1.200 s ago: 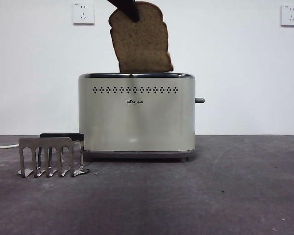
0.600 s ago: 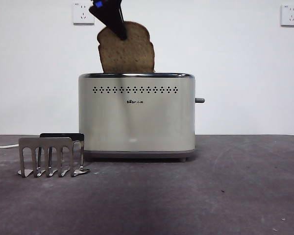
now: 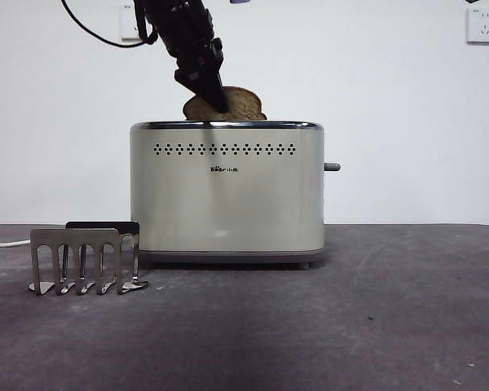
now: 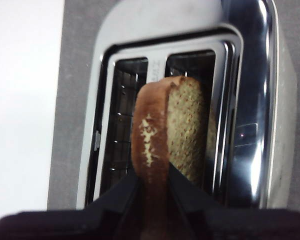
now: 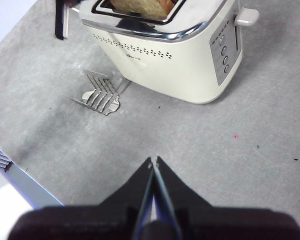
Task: Pick up a slice of bread from the rack,put the bread on the toaster,press the button
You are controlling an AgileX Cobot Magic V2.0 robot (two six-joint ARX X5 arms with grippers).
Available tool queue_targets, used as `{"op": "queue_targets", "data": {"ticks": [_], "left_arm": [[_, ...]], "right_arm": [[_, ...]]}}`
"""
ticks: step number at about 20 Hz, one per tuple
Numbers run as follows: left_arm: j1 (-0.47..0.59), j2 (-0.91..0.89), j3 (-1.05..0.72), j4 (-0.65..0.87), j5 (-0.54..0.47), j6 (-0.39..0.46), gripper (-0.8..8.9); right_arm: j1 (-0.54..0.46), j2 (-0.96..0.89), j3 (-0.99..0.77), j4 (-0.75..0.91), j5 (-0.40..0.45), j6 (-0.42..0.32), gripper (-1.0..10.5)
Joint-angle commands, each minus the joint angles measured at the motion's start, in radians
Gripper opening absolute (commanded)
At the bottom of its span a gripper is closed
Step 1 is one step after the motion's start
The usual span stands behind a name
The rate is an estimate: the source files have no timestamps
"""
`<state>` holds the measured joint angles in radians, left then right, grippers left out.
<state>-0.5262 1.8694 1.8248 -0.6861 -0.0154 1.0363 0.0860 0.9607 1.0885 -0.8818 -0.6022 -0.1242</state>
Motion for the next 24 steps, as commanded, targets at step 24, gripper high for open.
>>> {"op": "queue_targets", "data": {"ticks": [24], "left_arm": [[-0.002,-0.407,-0.009,-0.177,-0.019,-0.632,4.68]], "right_arm": [[0.003,0.701,0.078,0.979,-0.107,0.473,-0.1]]}}
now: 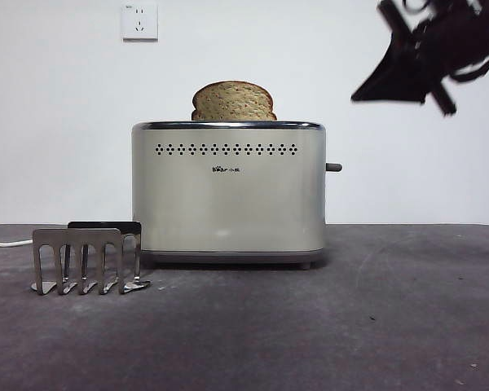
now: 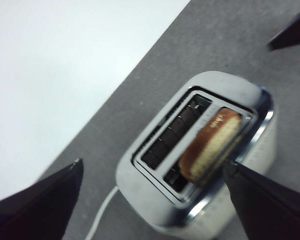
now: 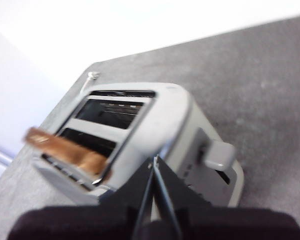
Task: Pick up a slice of bread from the rack,put the bread on the toaster,press the button
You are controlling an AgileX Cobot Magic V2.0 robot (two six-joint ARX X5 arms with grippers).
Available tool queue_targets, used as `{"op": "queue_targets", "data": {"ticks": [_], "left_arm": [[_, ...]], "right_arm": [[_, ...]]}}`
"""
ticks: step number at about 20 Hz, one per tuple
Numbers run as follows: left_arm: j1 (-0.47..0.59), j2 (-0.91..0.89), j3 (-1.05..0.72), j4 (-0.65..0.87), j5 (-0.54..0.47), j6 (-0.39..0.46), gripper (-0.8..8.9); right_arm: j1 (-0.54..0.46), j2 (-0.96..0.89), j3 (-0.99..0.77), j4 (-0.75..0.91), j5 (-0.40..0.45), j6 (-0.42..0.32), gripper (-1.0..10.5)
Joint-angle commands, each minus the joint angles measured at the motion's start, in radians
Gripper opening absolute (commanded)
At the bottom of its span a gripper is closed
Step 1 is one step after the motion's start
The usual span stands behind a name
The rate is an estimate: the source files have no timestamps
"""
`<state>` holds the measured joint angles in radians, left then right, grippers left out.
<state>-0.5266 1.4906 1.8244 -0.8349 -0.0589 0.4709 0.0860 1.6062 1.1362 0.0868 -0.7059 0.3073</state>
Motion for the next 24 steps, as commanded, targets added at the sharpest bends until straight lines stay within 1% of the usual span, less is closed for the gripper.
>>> {"op": "queue_targets", "data": {"ticks": [1,5,8,14,24], "left_arm": [[-0.002,-0.042,-0.009,-0.042,0.04,-0.08,4.68],[-0.002,-0.088,-0.009,-0.102,0.094,-0.144,4.68],[-0.003,-0.098,-0.009,-0.145,0.134,-0.159,4.68],[-0.004,-0.097,-0.009,-0.206,0.215,-0.183,4.68],[-0.004,-0.097,-0.009,-0.207,0.227,-0.191,4.68]], "right_arm": [[0.003,0.08,0.046,0.01,-0.003,0.041,-0.1],[0.003,0.177,0.118,0.01,-0.006,0.045,-0.1],[0.003,0.227,0.153,0.01,-0.029,0.051,-0.1],[0.003,0.28,0.172,0.01,-0.025,0.051,-0.1],[0.009,0.336,0.172,0.006,-0.025,0.033,-0.1]]}}
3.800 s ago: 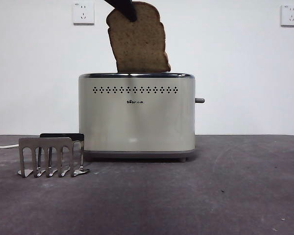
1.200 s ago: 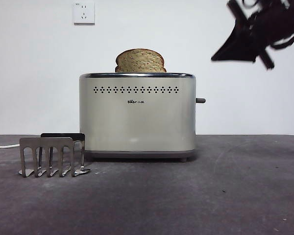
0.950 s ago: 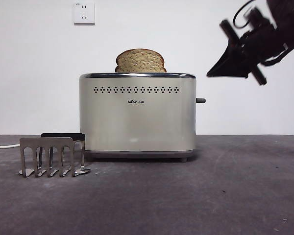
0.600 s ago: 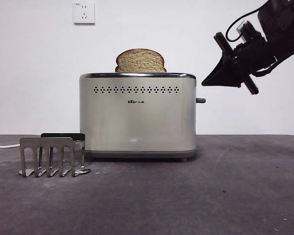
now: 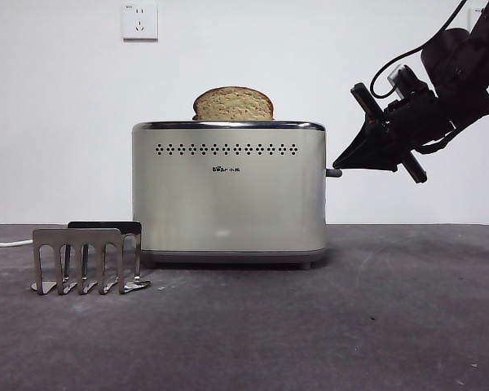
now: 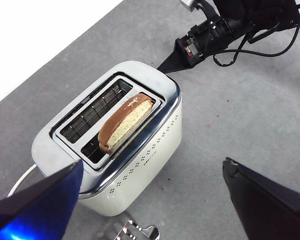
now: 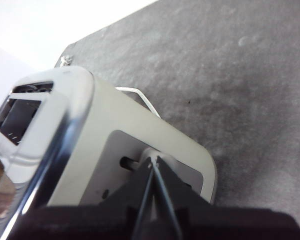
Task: Pick up a slice of bread from the rack,put the bread on the toaster,press the button
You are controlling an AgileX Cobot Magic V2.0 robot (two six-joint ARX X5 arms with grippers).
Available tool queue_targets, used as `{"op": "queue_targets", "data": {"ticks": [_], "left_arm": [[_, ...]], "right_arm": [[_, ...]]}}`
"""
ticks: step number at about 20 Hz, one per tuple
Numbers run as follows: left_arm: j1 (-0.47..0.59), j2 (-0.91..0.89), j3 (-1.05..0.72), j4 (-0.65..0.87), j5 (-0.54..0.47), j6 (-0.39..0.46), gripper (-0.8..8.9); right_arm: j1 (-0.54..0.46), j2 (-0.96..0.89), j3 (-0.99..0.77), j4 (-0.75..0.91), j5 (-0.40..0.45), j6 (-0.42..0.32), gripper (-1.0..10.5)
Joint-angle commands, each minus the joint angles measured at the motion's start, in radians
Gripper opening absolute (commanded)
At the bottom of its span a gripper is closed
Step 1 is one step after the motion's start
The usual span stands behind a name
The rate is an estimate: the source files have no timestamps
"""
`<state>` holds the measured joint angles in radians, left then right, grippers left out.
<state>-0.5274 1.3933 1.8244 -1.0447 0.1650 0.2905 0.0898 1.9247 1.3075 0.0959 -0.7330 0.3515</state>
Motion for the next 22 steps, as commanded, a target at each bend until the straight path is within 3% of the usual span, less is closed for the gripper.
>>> {"op": "queue_targets", "data": {"ticks": [1,7,22], "left_arm": [[-0.003,0.0,-0.009,0.003,0.003,-0.011,4.68],[-0.003,0.0,-0.009,0.002,0.003,-0.011,4.68],[-0.003,0.0,-0.009,-0.022,0.0,-0.029,4.68]], "right_arm": [[0.008,0.018,0.001,-0.008,0.003,-0.021,-0.1],[0.011,0.022,0.001,-0.121,0.084,-0.134,-0.1],[0.016,0.156,0.001,-0.149,0.078,-0.137,-0.1]]}}
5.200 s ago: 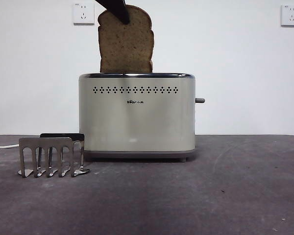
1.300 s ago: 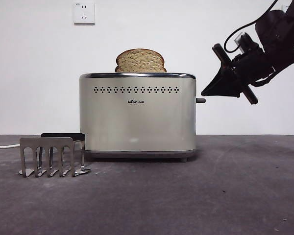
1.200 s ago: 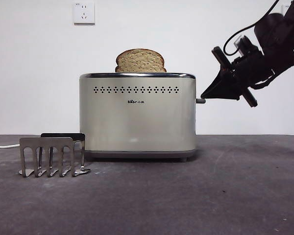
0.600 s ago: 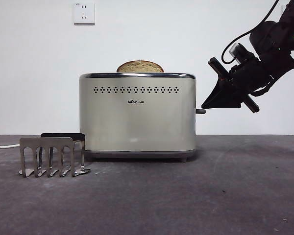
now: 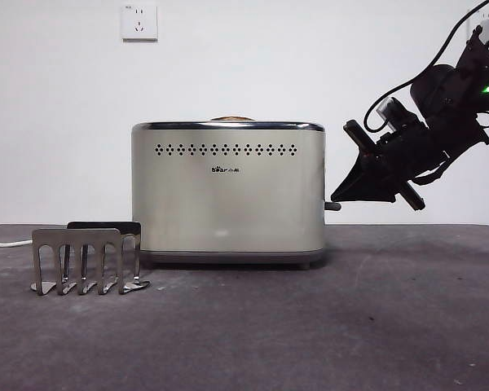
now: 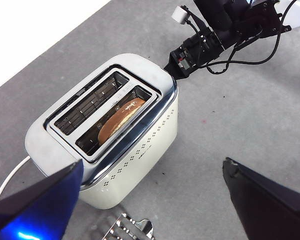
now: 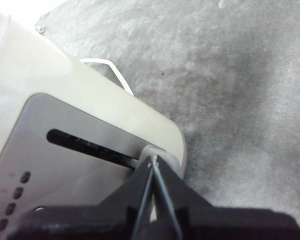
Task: Pick up a slice of bread from the rack,put the bread on the toaster,press the button
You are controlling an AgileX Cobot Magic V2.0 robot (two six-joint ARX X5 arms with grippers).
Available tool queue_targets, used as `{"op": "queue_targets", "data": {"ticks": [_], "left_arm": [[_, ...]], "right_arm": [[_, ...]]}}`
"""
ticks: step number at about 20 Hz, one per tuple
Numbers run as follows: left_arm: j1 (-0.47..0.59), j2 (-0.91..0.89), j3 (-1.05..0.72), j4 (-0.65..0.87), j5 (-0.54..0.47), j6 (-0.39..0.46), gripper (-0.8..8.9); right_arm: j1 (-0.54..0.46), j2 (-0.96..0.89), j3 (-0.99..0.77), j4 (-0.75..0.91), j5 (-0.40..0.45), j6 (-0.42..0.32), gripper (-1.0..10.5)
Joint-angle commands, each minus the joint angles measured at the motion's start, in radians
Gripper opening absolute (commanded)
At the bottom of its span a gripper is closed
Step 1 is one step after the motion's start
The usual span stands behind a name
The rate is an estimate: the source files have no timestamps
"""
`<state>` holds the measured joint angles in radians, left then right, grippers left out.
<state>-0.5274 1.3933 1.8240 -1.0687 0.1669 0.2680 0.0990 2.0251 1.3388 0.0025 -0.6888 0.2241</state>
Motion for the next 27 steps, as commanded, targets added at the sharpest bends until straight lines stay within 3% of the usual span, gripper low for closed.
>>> {"op": "queue_targets", "data": {"ticks": [1,9,15,20,27], "left_arm": [[-0.003,0.0,-0.008,0.002,-0.002,-0.006,4.68],[-0.003,0.0,-0.008,0.002,-0.002,-0.006,4.68],[-0.003,0.0,-0.008,0.001,-0.002,-0.006,4.68],[-0.003,0.0,-0.008,-0.021,-0.002,-0.007,4.68],[-0.003,0.0,-0.008,-0.15,-0.001,-0.007,4.67]], "right_arm": [[0.006,0.056,-0.031,-0.058,0.034,-0.01,-0.1],[0.006,0.037,-0.024,-0.056,0.001,0.007,-0.1],[0.006,-0.198,-0.023,-0.083,-0.016,0.013,-0.1],[0.006,-0.464,-0.023,-0.339,-0.017,-0.025,-0.1],[0.008,-0.766,-0.023,-0.827,-0.019,-0.221,-0.1]]}}
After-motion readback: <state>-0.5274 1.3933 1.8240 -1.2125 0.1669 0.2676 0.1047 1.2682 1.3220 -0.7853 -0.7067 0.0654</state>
